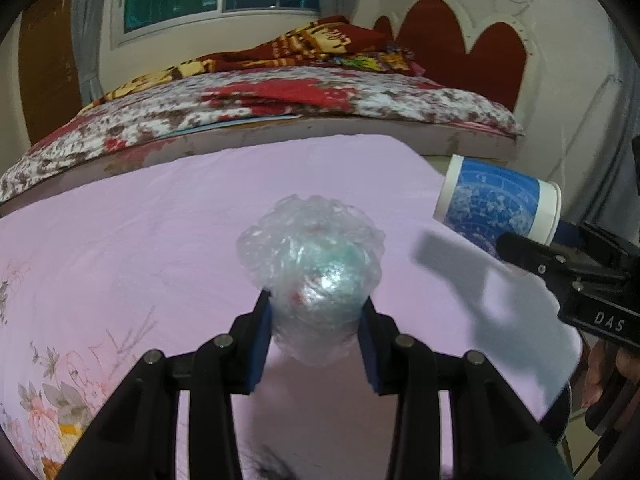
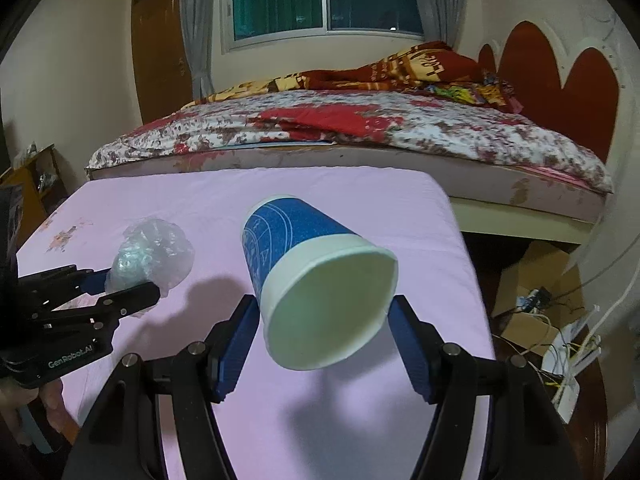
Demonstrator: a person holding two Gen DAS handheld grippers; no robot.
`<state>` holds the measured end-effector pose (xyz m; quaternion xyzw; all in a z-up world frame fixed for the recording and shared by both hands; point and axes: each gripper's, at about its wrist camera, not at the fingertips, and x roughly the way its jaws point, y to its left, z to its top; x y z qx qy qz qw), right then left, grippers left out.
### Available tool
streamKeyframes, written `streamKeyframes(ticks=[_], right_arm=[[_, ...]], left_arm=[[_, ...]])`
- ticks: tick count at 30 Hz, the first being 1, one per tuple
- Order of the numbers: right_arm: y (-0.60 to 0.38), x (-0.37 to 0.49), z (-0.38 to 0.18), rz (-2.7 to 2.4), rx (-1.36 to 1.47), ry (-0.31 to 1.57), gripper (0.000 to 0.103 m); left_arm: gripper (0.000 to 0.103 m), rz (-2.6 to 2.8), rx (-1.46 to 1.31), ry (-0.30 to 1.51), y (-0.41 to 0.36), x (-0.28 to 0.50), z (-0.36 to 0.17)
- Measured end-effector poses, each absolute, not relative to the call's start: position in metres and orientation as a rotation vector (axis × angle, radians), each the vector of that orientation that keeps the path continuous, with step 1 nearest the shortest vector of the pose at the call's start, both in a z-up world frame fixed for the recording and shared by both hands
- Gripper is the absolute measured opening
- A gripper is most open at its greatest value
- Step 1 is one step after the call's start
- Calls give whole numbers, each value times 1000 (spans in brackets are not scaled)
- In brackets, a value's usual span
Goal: Collect trash
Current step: 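Carry the bubble wrap and blue cup over the black bin with both grippers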
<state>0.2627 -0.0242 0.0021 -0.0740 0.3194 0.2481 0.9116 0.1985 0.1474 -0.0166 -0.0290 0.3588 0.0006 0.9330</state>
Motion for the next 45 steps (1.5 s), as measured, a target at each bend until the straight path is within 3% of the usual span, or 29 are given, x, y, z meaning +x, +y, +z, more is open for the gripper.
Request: streamKeyframes(ticks=[28, 36, 45], right_arm=[[-242, 121, 24, 281, -58, 606, 69], [-319, 87, -16, 182, -23, 707, 69], [-367, 65, -107, 140, -42, 902, 69]], left_arm=[[40, -325, 58, 701, -20, 134, -1], [40, -496, 133, 764, -95, 117, -27], [40, -661, 185, 968, -160, 105, -108]])
